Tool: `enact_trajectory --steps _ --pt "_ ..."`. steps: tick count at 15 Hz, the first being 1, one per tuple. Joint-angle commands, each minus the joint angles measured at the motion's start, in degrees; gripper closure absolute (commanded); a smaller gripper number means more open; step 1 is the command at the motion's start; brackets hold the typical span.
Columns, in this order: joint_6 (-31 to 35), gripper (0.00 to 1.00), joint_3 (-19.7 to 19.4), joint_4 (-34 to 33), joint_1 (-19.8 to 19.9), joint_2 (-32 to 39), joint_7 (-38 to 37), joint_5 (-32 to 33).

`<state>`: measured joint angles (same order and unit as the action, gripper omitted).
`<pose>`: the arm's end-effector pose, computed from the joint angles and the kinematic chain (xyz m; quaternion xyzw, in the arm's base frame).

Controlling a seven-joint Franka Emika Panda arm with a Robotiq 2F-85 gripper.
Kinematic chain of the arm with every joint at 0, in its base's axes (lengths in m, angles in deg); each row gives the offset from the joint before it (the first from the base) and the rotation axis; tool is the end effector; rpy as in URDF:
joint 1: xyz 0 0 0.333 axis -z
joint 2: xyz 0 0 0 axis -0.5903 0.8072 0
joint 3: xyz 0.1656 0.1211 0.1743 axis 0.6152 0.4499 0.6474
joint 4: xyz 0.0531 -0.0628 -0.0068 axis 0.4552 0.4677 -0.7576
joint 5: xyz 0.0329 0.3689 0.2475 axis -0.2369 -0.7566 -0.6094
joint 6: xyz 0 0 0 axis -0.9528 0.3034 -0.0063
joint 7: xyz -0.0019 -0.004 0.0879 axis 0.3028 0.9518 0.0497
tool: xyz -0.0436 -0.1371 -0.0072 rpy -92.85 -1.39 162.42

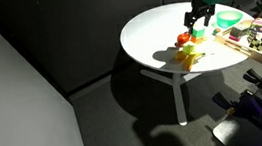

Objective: Put the banana in the box

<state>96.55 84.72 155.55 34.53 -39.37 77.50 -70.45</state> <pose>0.5567 0.0231 0.1630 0.9969 -0.0534 -0.0527 0.0227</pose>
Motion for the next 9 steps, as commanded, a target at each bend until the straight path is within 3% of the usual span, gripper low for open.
enact_trajectory --steps 1,9 --pt "3.24 0.00 -0.70 -1.37 -0.86 2.98 -3.35 0.96" --pt "6.57 0.00 -1.52 -2.20 -1.27 6.06 -8.80 -1.28"
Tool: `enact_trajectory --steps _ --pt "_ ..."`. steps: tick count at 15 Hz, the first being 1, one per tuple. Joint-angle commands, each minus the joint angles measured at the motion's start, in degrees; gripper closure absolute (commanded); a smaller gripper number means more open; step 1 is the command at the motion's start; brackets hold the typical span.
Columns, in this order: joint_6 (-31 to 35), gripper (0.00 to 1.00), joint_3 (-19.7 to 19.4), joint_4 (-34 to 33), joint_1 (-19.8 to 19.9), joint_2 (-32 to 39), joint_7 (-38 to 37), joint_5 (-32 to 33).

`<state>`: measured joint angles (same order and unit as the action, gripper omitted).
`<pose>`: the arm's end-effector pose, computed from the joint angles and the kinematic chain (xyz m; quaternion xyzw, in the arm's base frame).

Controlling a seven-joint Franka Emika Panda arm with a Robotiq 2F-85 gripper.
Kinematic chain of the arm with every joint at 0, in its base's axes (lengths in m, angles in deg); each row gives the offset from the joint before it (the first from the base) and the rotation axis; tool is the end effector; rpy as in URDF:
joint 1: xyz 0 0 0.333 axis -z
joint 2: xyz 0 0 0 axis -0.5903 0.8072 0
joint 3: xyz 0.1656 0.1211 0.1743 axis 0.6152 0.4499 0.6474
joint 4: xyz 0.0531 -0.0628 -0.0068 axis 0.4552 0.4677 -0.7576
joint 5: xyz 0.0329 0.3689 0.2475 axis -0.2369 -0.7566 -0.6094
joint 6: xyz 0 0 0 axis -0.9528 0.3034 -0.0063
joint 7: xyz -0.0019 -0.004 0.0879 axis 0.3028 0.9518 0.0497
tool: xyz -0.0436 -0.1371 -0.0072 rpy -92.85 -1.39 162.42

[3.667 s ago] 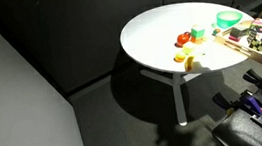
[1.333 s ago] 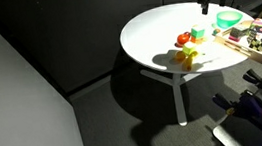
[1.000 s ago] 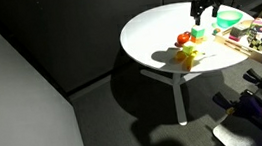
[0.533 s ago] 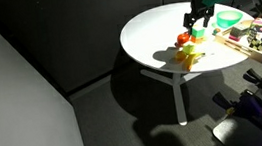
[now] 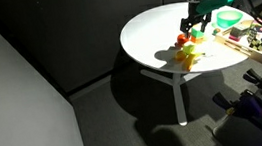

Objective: Put the banana in the box

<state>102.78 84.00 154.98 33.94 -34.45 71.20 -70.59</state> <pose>0.5613 0.0228 0.1271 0.9932 -0.1086 -0.0355 0.0212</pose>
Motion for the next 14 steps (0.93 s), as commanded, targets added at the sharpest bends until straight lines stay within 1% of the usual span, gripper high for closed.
enact_trajectory --steps 1,5,6,14 --pt "0.42 0.00 -0.89 -1.72 -0.72 1.33 -3.23 -1.39" --pt "-0.33 0.00 -1.11 -2.08 -0.91 1.76 -4.75 -2.05" --pt "0.20 0.00 -1.00 -0.92 -0.70 1.16 -3.02 -1.62" --pt "0.20 0.00 -1.03 -0.86 -0.73 1.34 -3.07 -1.63"
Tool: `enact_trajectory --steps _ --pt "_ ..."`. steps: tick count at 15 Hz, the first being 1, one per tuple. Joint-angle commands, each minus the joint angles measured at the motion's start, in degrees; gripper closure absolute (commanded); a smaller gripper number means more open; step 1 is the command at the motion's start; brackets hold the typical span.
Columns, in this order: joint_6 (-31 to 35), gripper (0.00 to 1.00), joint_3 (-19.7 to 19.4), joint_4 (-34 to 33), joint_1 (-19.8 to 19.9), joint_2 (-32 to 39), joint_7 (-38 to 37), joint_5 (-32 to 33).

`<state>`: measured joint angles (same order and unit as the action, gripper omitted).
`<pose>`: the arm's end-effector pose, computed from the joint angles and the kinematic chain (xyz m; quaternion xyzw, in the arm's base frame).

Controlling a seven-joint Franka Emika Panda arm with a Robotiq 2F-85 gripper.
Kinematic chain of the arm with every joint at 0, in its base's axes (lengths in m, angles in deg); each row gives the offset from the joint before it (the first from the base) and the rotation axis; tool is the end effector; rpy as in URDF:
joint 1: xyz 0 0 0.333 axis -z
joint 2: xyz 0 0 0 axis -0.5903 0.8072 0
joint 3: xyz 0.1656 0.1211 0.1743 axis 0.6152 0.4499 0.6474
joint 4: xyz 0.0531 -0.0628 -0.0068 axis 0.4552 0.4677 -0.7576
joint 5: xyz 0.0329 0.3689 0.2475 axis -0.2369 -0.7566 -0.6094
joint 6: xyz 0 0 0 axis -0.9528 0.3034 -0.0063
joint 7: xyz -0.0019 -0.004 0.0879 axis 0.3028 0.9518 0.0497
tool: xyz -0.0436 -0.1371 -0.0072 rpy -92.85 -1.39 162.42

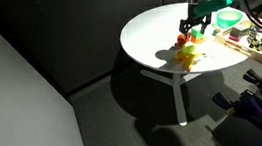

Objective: Put the banana in the box

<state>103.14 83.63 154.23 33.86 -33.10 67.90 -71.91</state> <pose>0.5633 0.0206 0.1197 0.9881 -0.1482 -0.0383 0.0160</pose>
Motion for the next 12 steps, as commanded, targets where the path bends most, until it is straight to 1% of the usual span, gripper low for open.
enact_trajectory --steps 1,5,12 --pt "-0.13 0.00 -0.56 -0.20 -0.43 0.24 0.73 -0.68" --pt "-0.20 0.00 -0.56 -1.07 -0.32 2.22 0.87 -1.17" --pt "1.36 0.00 -0.78 -1.53 -1.46 5.99 -0.62 -0.61"
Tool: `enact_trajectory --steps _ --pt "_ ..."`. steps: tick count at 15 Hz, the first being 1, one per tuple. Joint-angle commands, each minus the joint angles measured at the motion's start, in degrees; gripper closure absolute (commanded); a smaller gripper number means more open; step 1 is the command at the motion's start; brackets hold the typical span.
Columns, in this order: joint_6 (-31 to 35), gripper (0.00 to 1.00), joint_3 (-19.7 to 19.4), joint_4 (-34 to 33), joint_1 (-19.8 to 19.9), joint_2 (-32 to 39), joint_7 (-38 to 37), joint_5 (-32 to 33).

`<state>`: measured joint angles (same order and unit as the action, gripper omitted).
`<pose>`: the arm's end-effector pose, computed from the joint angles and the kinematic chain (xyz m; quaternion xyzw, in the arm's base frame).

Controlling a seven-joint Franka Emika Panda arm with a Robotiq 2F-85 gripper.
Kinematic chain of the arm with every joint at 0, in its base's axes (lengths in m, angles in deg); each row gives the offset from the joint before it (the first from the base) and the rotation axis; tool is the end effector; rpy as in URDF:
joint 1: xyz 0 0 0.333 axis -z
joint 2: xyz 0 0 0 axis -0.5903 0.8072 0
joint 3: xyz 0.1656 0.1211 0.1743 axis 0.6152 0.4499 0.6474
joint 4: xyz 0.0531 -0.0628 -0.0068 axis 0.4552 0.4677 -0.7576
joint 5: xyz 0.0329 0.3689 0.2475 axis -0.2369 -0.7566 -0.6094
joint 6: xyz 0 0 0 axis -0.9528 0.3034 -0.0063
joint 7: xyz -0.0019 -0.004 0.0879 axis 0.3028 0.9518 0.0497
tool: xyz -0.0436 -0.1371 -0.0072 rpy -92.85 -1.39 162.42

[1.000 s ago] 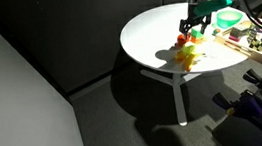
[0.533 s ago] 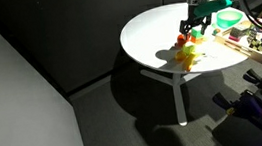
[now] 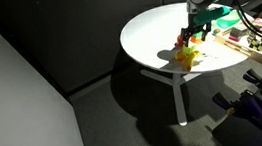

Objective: Put the banana in the box

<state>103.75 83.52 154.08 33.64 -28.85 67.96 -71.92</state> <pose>0.5488 0.0210 0.0802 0.9867 -0.1462 -0.0682 0.0220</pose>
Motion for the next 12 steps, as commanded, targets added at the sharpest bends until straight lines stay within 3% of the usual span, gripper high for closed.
enact_trajectory --steps 1,12 --pt "1.04 0.00 -0.68 -1.53 -1.57 2.30 -0.90 -0.51" --pt "4.42 0.00 -0.93 -2.84 -4.52 6.95 -2.92 -1.07"
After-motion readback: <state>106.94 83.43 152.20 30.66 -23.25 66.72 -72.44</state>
